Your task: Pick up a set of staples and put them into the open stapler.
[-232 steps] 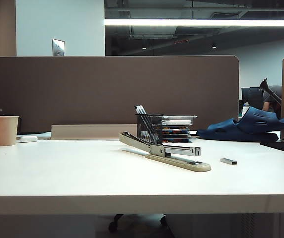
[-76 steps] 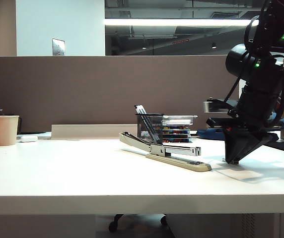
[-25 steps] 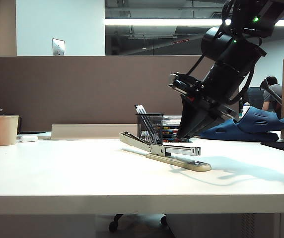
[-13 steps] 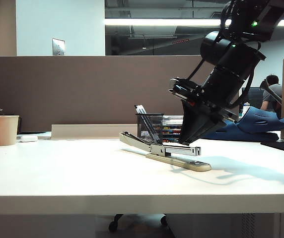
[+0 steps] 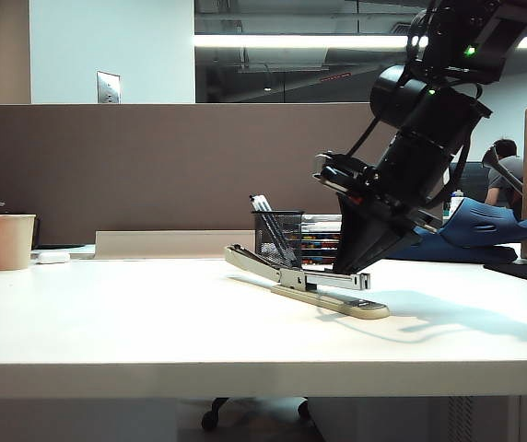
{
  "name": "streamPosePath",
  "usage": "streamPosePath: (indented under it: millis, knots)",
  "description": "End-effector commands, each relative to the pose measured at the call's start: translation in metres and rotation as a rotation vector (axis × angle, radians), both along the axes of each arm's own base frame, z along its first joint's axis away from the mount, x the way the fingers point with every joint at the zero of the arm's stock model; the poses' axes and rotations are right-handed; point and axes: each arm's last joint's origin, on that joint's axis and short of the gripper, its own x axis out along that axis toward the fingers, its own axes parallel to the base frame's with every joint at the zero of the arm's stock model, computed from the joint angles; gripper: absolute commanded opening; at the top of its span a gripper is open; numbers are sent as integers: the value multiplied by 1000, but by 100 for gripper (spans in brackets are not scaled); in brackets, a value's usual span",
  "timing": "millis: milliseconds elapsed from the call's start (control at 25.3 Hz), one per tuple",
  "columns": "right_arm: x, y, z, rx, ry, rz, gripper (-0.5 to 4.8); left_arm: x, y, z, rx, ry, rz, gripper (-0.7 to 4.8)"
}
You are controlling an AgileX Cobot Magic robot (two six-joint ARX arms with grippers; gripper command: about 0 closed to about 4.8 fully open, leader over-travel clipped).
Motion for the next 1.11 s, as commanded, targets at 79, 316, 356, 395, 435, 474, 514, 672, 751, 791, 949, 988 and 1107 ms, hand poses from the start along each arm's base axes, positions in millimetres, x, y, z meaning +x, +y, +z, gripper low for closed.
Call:
streamPosePath:
  millis: [79, 316, 356, 395, 435, 474, 514, 672, 751, 791, 949, 988, 1107]
  knots:
    - [-2, 1, 2, 2, 11, 4, 54, 0, 0, -1, 1, 6, 1, -6]
    - [-2, 1, 2, 0, 16, 4, 126, 0, 0, -1, 1, 6, 1, -6]
    - [-3, 0, 2, -2, 21, 4, 126, 0, 0, -1, 1, 6, 1, -6]
    - [-3, 0, 2, -4, 27, 4, 127, 0, 0, -1, 1, 6, 1, -6]
    - [-4, 0, 2, -5, 30, 4, 127, 0, 0, -1, 1, 6, 1, -6]
    - [-4, 0, 2, -6, 32, 4, 127, 0, 0, -1, 1, 6, 1, -6]
    - [-4, 0, 3, -1, 31, 7, 126, 0, 0, -1, 1, 7, 1, -6]
    - [-3, 1, 6, 20, 29, 17, 126, 0, 0, -1, 1, 6, 1, -6]
    - [-2, 2, 9, 28, 20, 19, 126, 0, 0, -1, 1, 7, 1, -6]
    - [-2, 2, 10, 31, 17, 20, 126, 0, 0, -1, 1, 6, 1, -6]
    - [-1, 2, 10, 32, 13, 20, 126, 0, 0, -1, 1, 6, 1, -6]
    - [-1, 2, 10, 33, 9, 20, 126, 0, 0, -1, 1, 6, 1, -6]
    - [1, 3, 11, 40, -10, 20, 126, 0, 0, -1, 1, 7, 1, -6]
